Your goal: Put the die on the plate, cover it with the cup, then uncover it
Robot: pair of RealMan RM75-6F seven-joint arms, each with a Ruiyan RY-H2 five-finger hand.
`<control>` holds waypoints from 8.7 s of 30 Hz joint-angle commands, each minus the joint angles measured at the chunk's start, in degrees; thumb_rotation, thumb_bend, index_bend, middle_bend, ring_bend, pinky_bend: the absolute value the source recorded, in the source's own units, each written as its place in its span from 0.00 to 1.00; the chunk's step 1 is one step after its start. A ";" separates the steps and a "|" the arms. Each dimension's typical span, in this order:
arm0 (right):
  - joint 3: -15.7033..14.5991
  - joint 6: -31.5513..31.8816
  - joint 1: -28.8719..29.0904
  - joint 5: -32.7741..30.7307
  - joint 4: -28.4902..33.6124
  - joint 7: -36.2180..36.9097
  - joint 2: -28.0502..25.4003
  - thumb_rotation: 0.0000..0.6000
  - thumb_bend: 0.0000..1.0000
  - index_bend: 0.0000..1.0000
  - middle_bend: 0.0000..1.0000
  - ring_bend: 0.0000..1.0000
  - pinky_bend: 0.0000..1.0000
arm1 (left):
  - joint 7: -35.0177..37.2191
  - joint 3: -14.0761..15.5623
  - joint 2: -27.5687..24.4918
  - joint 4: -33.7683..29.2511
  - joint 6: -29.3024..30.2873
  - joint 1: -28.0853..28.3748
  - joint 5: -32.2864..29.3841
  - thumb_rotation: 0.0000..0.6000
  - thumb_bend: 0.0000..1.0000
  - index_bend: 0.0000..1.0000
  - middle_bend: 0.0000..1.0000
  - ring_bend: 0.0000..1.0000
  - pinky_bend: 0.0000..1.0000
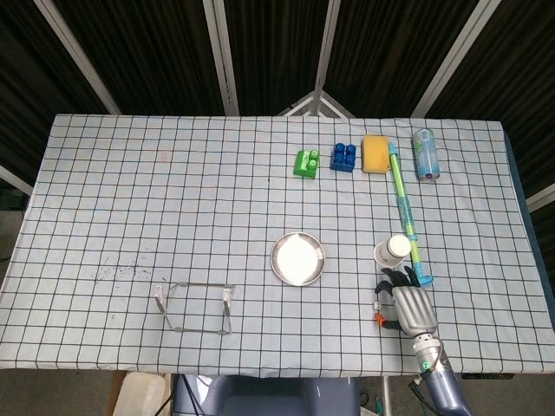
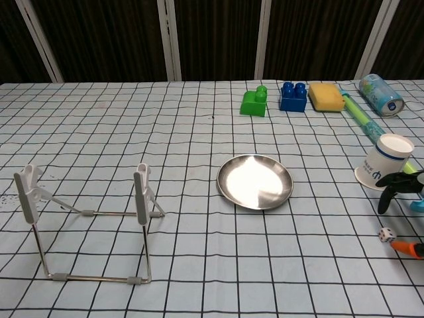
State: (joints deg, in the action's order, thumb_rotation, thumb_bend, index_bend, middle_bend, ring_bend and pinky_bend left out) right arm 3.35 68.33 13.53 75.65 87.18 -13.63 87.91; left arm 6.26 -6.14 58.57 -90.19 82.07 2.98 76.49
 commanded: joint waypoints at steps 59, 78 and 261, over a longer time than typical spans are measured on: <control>0.23 -1.38 1.85 -1.90 -3.59 1.30 2.88 1.00 0.34 0.50 0.20 0.19 0.00 | -2.25 0.11 0.70 0.15 -0.63 0.52 -0.83 1.00 0.68 0.28 0.00 0.00 0.09; -0.31 -1.07 1.05 -2.23 -4.31 2.78 2.51 1.00 0.34 0.50 0.20 0.19 0.00 | -2.96 0.19 0.91 0.11 -0.60 0.59 -0.85 1.00 0.68 0.28 0.00 0.00 0.09; 5.47 -13.32 17.91 -16.92 -1.63 2.53 -13.43 1.00 0.19 0.26 0.42 0.22 0.01 | 0.59 -1.95 6.59 7.95 6.17 1.11 3.79 1.00 0.68 0.30 0.00 0.00 0.03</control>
State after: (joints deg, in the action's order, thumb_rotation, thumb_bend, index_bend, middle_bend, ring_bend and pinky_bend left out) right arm 8.83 55.06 31.39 58.69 85.59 -11.05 74.43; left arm 6.85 -8.09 65.16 -82.24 88.24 4.09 80.27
